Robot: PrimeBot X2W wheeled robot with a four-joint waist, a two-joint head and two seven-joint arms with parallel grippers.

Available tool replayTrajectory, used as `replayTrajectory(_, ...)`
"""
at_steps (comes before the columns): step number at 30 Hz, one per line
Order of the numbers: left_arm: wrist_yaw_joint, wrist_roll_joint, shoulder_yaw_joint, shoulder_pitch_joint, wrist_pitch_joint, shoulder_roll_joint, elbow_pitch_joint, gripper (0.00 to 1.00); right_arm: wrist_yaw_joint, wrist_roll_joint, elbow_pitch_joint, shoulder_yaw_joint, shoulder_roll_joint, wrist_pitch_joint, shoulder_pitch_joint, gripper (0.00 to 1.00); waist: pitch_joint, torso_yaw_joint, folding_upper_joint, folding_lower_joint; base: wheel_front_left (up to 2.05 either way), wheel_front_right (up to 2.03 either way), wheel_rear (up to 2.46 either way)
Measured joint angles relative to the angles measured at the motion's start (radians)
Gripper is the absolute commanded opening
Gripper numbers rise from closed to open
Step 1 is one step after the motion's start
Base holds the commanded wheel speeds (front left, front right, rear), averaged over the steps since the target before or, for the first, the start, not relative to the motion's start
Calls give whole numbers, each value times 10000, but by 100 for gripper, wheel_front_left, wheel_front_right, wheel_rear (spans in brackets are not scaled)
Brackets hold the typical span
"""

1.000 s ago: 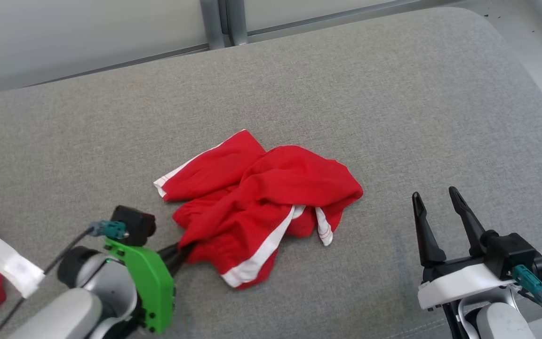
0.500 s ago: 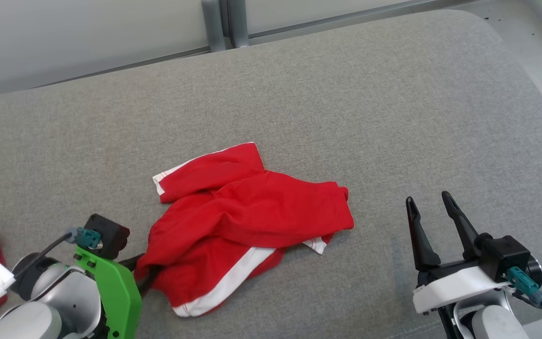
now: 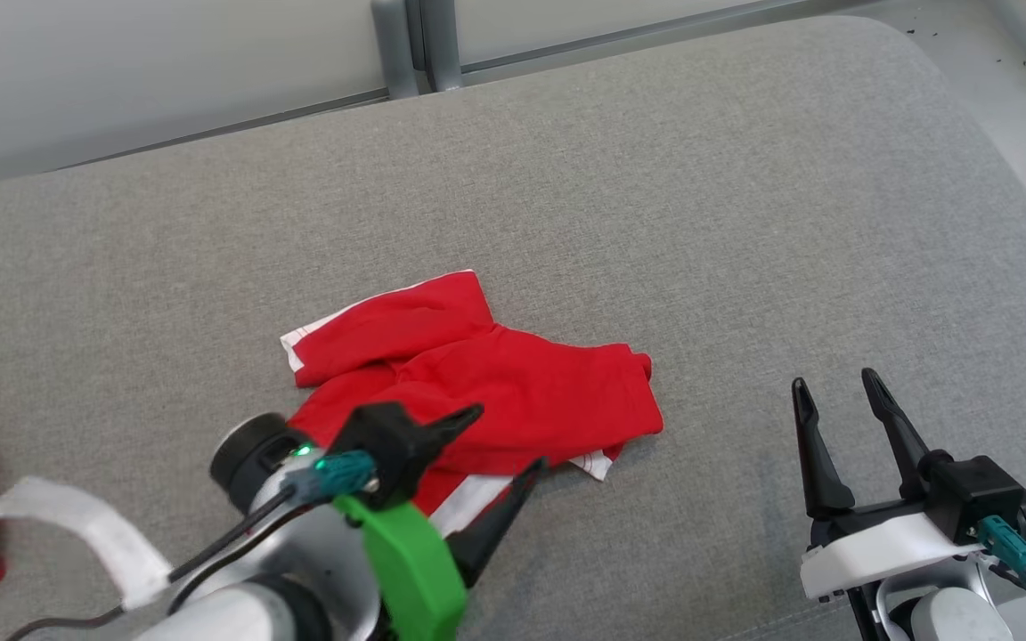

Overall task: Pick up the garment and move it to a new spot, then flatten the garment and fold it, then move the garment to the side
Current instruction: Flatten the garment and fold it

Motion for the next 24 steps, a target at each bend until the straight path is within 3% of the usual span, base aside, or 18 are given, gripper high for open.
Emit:
replayTrajectory(4, -153, 382, -616, -686, 12, -1540, 1521, 100, 0, -61, -13, 102, 0, 0, -81, 100, 42, -186, 0, 0, 0, 0, 0)
replayTrajectory(7, -399, 522, -1026, -994, -23, -2261, 2800, 100, 0, -109, -56, 161, -4, 2, -172, 100, 52, -415, 0, 0, 0, 0, 0)
replayTrajectory(13, -825, 993, -1436, -1553, -324, -2865, 4939, 100, 0, -117, -111, 268, -4, 2, -215, 100, 126, -872, 0, 0, 0, 0, 0)
replayTrajectory(24, -1308, 1394, -1868, -2299, -755, -3802, 7476, 100, 0, 59, -111, 403, -4, 2, -406, 100, 261, -1301, 0, 0, 0, 0, 0)
